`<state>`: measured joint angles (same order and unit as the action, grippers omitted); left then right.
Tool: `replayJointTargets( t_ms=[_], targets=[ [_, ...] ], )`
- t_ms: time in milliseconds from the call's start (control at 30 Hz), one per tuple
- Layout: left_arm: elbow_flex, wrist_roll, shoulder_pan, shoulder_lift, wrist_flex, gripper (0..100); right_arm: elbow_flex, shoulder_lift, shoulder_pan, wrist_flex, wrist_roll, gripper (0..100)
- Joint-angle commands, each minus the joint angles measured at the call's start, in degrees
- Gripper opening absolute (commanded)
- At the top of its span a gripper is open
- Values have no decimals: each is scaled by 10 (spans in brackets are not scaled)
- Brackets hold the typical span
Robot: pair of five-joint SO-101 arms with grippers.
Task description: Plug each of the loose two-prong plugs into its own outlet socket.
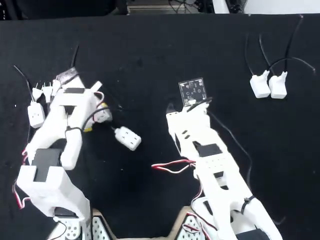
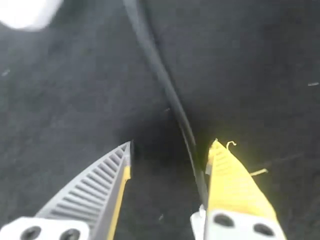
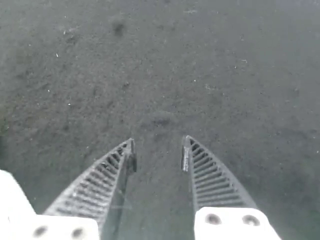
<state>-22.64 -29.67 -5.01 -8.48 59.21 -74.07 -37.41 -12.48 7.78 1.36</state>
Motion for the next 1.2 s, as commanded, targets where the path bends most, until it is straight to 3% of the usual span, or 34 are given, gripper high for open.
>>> replayJointTargets(
  t_ms=[0,233,400,600,800,1167],
  targets=[
    [37,19,-21,4,69,245,3,-19,-9,-15,-3,148],
    [35,180,-21,4,163,239,3,-19,-9,-15,-3,148],
    [38,270,-18,4,174,130,3,-19,-9,-15,-3,148],
    [43,375,-23,17,185,128,3,-19,-9,-15,-3,148],
    [42,487,-24,108,254,127,3,-19,-9,-15,-3,148],
    [-75,677,-154,225,283,125,3,-19,-9,-15,-3,148]
  ],
)
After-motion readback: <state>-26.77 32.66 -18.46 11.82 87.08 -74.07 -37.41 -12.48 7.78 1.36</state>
